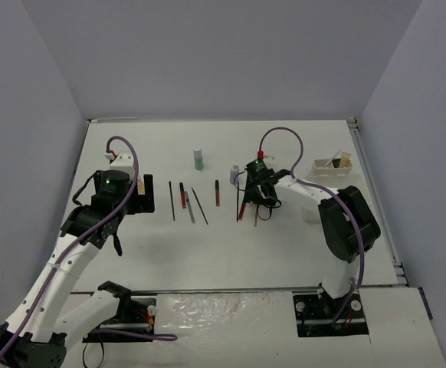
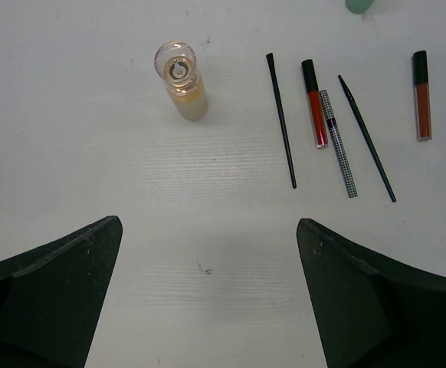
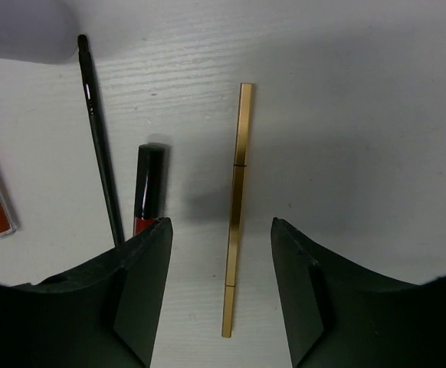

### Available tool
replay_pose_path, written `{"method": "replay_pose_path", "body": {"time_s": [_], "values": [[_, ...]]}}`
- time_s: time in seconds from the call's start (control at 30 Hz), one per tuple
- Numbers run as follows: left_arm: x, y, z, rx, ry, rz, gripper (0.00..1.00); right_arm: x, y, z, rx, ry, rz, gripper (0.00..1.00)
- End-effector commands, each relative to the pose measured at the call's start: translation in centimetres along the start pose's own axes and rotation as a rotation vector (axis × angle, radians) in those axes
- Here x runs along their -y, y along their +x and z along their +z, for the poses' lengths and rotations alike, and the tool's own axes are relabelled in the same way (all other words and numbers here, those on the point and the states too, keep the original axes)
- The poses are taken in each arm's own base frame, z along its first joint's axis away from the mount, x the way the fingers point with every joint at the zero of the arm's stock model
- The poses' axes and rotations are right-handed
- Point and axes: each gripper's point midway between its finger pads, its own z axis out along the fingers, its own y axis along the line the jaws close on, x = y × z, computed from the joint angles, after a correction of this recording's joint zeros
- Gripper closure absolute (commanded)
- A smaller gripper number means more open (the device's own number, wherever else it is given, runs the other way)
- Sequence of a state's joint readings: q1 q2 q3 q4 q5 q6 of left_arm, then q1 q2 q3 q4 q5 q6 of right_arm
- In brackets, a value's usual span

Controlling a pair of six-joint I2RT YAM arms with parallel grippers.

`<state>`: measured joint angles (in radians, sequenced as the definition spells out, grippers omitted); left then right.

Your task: Organize the makeup

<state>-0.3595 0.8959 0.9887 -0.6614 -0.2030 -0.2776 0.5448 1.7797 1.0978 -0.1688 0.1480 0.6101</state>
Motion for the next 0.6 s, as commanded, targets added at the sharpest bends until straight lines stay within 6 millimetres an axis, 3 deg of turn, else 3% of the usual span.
{"method": "replay_pose_path", "body": {"time_s": [0.0,0.27,0.4,0.5,0.57], "values": [[0.0,-1.7,-0.5,0.055,0.002,-0.034,0.03,-0.8,-1.6,0.6,0.027,0.010,0.050,0.51],[0.0,-1.7,-0.5,0.056,0.003,-0.034,0.03,0.3,-0.5,2.4,0.000,0.069,0.051,0.65],[0.0,-1.7,-0.5,0.056,0.004,-0.034,0.03,1.4,-0.3,2.6,0.002,0.106,0.052,0.89],[0.0,-1.7,-0.5,0.056,0.003,-0.035,0.03,1.8,-0.8,2.2,0.012,0.112,0.048,1.00],[0.0,-1.7,-0.5,0.054,0.001,-0.034,0.03,1.7,-2.1,0.9,0.052,0.104,0.048,1.00]]}}
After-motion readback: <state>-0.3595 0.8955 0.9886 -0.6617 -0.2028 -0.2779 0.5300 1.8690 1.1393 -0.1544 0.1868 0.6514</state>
